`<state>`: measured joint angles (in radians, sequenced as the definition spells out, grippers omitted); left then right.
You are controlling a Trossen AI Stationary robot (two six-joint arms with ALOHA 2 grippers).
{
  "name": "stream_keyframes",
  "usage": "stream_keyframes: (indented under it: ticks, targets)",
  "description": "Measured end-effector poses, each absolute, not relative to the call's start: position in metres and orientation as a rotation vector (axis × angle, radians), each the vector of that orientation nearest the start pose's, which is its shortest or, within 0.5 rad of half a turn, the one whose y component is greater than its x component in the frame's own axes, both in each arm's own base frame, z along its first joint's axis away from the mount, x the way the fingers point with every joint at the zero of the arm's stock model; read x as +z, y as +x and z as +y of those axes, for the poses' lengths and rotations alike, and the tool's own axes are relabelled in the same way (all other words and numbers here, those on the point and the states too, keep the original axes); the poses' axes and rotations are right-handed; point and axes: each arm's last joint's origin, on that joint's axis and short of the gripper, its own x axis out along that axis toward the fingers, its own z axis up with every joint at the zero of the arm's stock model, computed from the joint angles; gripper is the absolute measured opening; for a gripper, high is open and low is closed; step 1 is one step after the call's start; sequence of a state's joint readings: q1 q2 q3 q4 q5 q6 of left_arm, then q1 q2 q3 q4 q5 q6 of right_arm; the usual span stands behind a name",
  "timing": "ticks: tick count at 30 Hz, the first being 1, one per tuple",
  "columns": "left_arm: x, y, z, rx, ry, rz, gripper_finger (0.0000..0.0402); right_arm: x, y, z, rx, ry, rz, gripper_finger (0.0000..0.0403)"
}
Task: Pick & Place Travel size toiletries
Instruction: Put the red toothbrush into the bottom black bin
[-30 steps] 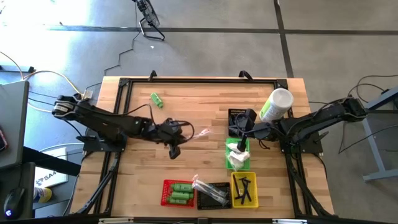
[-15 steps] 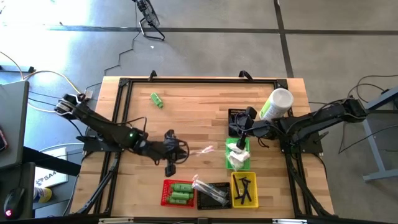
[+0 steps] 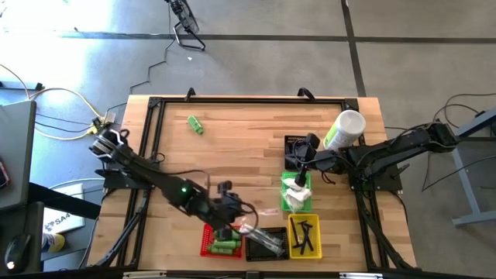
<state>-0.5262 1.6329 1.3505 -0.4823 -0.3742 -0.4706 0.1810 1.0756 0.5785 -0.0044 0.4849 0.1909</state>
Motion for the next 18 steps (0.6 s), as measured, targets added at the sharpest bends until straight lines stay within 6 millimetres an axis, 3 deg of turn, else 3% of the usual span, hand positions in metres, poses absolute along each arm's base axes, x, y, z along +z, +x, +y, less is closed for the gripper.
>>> stream_keyframes:
  ticks: [9, 18]
  targets:
    - [0.285, 0.348, -0.197, -0.199, -0.134, 0.818, 0.0033, 0.226, 0.219, 0.027, -0.332, 0.07, 0.449, 0.0002]
    - [0.27, 0.365, -0.216, -0.241, -0.175, 0.862, 0.0033, 0.223, 0.217, 0.026, -0.335, 0.054, 0.485, 0.0002]
